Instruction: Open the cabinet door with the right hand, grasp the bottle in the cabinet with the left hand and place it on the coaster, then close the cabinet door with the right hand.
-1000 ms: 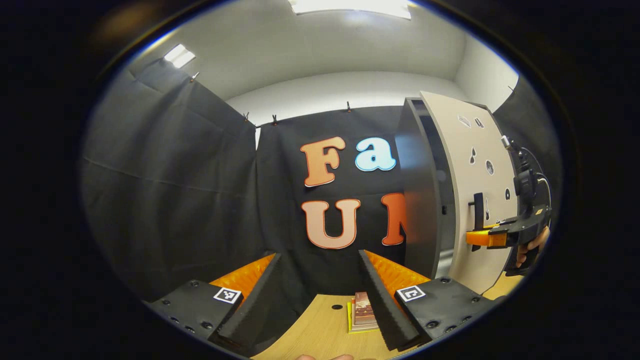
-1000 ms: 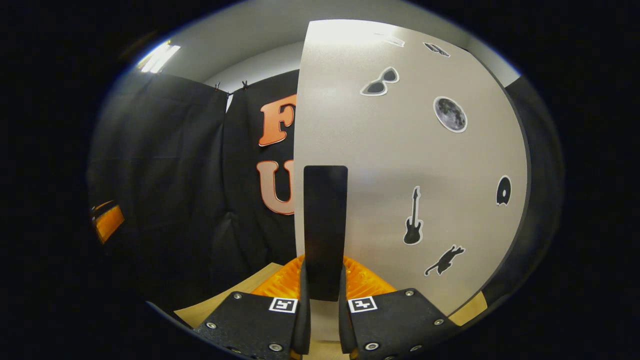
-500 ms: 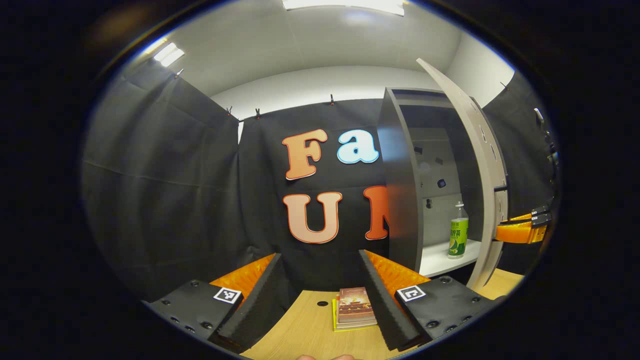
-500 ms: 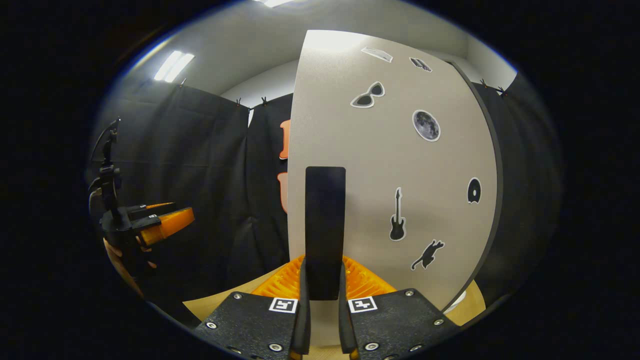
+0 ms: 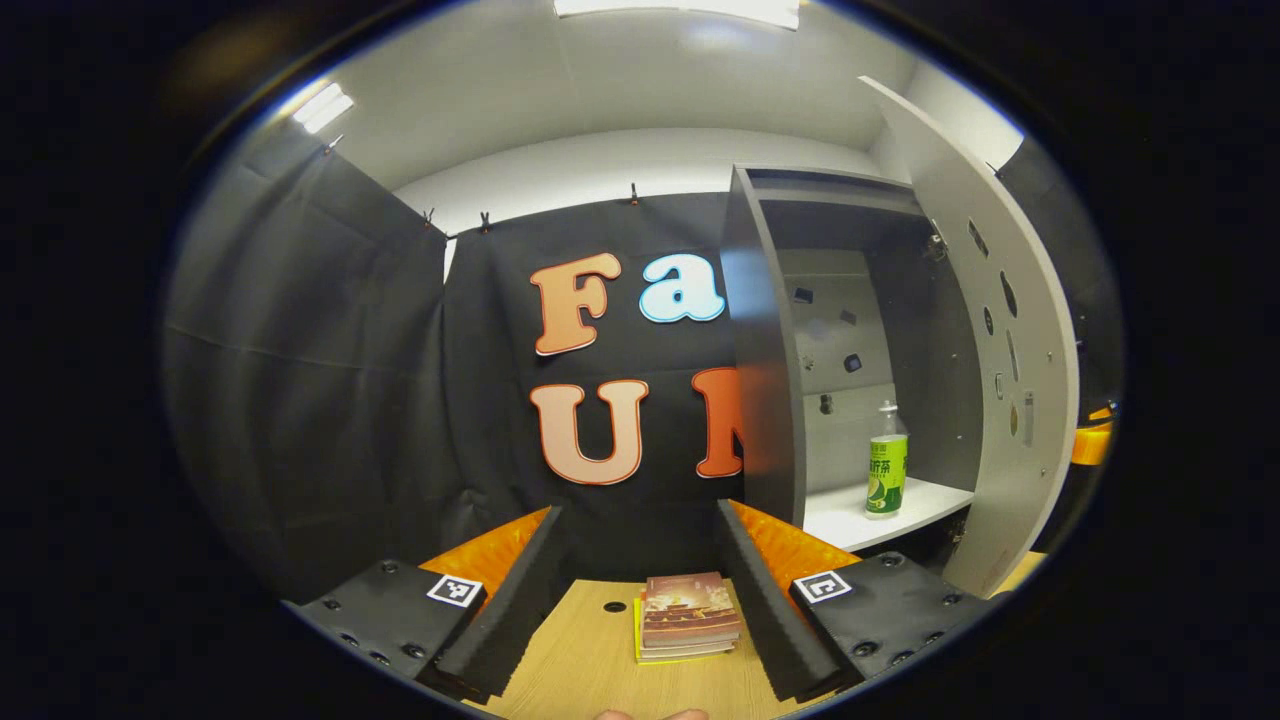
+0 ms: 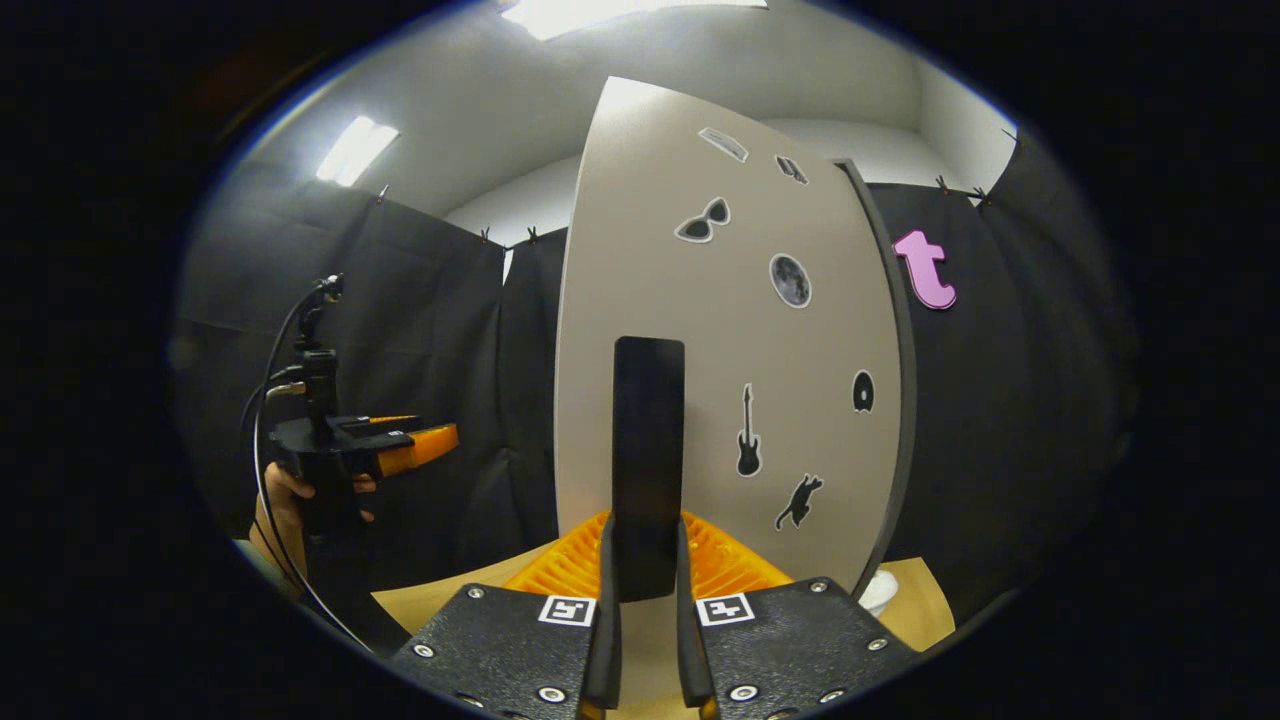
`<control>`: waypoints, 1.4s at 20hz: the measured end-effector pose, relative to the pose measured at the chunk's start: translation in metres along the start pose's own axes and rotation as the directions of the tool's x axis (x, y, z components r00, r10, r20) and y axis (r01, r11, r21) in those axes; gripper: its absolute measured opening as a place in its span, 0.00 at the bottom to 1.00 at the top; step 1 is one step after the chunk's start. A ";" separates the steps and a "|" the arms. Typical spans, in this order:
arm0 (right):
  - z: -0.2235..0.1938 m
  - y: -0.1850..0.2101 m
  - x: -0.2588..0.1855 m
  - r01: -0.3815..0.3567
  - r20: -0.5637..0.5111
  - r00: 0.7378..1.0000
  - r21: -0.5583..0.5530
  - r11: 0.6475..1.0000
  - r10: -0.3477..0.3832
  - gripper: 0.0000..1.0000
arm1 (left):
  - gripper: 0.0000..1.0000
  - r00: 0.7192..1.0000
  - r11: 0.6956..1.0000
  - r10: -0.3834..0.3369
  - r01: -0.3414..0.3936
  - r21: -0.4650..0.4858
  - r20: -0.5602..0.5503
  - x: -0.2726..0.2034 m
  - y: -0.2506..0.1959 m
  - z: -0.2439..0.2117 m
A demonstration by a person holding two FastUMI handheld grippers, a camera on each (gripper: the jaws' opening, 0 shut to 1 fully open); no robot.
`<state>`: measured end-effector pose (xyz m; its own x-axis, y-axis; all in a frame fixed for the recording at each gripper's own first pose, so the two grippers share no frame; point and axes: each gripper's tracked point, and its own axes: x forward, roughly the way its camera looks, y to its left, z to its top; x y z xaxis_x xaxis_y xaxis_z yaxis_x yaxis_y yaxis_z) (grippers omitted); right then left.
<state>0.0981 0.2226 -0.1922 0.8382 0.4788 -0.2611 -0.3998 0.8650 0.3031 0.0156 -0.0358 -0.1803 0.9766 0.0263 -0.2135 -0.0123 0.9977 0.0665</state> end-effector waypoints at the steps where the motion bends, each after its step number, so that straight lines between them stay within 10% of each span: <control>1: 0.001 -0.003 -0.001 0.012 0.007 1.000 0.000 1.000 -0.012 0.23 | 0.96 1.000 1.000 -0.009 0.009 0.000 0.000 0.001 -0.006 -0.002; 28: 0.016 -0.098 -0.060 0.243 0.140 0.961 -0.013 0.970 -0.239 0.21 | 0.96 0.943 0.943 -0.328 0.323 -0.078 -0.062 0.114 -0.257 -0.046</control>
<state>0.0932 0.1070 -0.1917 0.9530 0.2322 -0.1947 -0.1886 0.9574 0.2185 0.1205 -0.2865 -0.2666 0.9113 -0.2988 -0.2832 0.2874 0.9543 -0.0822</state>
